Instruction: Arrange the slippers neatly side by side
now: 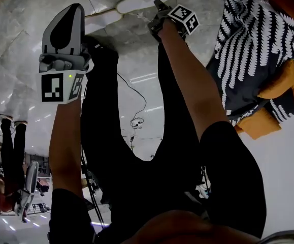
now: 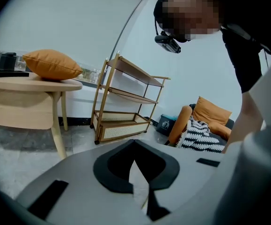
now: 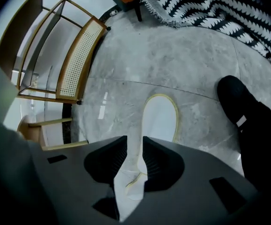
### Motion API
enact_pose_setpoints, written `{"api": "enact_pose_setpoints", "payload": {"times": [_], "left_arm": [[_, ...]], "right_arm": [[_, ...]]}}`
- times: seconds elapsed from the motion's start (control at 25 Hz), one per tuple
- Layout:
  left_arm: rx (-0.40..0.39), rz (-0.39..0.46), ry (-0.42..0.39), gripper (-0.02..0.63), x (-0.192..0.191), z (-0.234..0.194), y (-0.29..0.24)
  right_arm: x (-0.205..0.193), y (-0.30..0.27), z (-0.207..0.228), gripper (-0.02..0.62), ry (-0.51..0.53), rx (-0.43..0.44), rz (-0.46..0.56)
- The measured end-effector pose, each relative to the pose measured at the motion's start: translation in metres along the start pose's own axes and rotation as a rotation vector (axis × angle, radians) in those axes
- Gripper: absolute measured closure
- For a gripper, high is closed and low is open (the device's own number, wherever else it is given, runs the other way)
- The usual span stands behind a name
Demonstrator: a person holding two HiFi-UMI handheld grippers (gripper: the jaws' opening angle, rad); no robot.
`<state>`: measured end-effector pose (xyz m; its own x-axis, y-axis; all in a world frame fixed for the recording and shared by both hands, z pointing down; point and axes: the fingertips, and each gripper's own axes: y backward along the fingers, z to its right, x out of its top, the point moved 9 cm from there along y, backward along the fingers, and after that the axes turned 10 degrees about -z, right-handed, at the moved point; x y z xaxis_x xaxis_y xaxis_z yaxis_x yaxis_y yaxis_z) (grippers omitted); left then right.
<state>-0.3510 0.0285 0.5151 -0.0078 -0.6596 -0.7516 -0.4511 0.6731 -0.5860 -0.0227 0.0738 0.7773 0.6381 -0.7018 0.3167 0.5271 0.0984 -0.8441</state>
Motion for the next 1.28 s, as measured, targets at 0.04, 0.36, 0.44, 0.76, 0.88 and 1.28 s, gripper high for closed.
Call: {"api": "enact_pose_setpoints", "payload": {"times": [0.04, 0.36, 0.44, 0.76, 0.88, 1.28], "left_arm": [[-0.003, -0.001, -0.005, 0.591, -0.001, 0.001, -0.002], [-0.019, -0.02, -0.022, 0.591, -0.019, 0.002, -0.009], [-0.022, -0.027, -0.029, 0.591, -0.023, -0.002, -0.009], [-0.012, -0.033, -0.032, 0.591, -0.034, -0.013, -0.01], [-0.013, -0.036, -0.032, 0.591, -0.034, -0.012, -0.007], [-0.018, -0.023, -0.03, 0.591, -0.008, 0.005, 0.004]], "right_arm": [[0.0, -0.005, 0.003, 0.477, -0.014, 0.002, 0.0], [0.001, -0.039, 0.027, 0.477, -0.071, 0.012, -0.051], [0.0, -0.045, 0.027, 0.478, -0.076, 0.015, -0.054], [0.003, -0.064, 0.032, 0.524, -0.056, -0.023, -0.056], [0.004, -0.062, 0.029, 0.547, -0.035, -0.033, -0.06], [0.008, -0.016, -0.001, 0.554, 0.111, -0.069, -0.061]]}}
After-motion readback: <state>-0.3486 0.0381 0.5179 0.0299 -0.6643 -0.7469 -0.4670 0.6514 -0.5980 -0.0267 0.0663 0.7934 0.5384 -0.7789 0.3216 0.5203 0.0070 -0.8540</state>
